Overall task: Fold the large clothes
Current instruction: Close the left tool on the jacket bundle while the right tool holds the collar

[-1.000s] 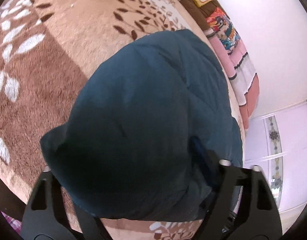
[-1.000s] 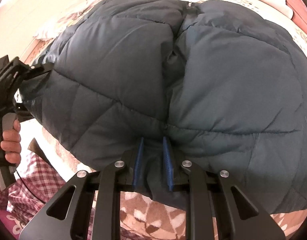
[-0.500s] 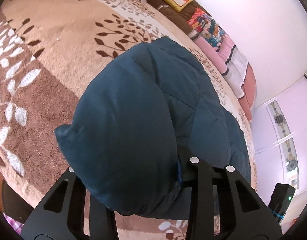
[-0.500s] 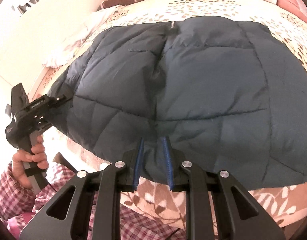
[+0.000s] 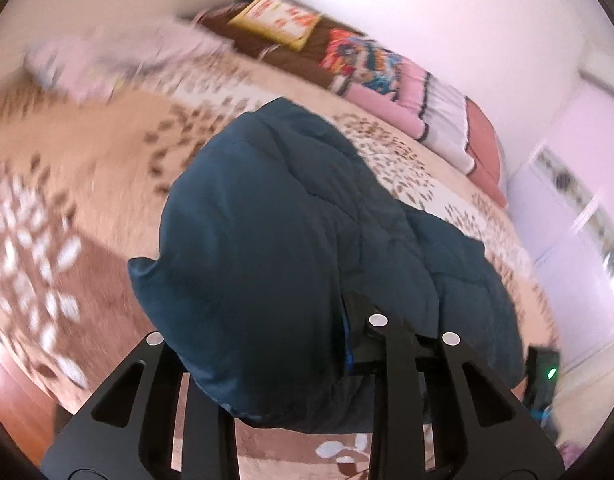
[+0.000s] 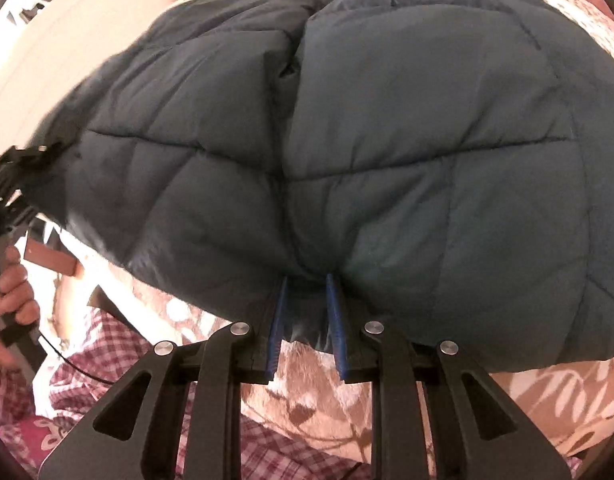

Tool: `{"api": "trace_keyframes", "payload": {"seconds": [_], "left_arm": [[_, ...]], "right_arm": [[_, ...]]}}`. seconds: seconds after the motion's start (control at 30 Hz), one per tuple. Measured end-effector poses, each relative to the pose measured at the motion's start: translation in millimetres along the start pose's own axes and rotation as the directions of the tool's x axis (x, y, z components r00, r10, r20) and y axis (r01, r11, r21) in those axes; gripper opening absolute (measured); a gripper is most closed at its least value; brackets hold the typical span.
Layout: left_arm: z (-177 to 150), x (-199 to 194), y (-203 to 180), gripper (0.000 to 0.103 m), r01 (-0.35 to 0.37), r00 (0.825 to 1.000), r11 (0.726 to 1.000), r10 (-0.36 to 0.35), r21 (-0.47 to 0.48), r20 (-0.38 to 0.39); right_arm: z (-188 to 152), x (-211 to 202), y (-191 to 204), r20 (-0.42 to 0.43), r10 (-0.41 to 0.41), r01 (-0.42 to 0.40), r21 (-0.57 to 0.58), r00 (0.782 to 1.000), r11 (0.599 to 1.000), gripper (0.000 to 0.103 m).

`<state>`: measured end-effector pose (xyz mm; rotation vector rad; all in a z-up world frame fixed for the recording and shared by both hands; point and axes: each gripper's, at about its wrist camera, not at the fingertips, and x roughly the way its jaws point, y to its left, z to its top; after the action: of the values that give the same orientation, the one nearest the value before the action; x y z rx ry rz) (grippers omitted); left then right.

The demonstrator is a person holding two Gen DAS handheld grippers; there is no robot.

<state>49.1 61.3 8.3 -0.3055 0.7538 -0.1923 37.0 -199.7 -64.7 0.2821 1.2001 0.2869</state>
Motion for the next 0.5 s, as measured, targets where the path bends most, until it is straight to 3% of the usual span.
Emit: {"api": "trace_keyframes", "payload": {"seconds": [0.07,0.13,0.27,0.37,0.5], "left_arm": [[6,-8,-16,0.026,-0.016,1.0,0.997,0.014,0.073,0.024],[13,-14,-30,0.026,-0.025,0.999,0.993,0.021,0.112,0.039],[18,-28,-65,0.025,-0.038,0.995,0.973,0.017,0.226,0.093],[21,-38,-106,0.025,-0.037,0.99,0.934,-0.014,0.355,0.139],[20,-45,-171,0.025,0.028,0.983,0.867,-0.114,0.497,0.145]], "right_arm": [[2,-8,-2,-0.012,0.043,-0.042,0.021,0.999,0.999,0.025],[4,-35,-8,0.066,0.14,-0.143,0.042,0.988,0.989,0.025],[6,-82,-40,0.219,0.041,-0.059,0.077,0.975,0.995,0.025],[1,-90,-89,0.247,-0.032,-0.019,0.201,0.968,0.979,0.025],[-3,-64,-121,0.211,0.038,-0.094,0.265,0.977,0.96,0.022]]}}
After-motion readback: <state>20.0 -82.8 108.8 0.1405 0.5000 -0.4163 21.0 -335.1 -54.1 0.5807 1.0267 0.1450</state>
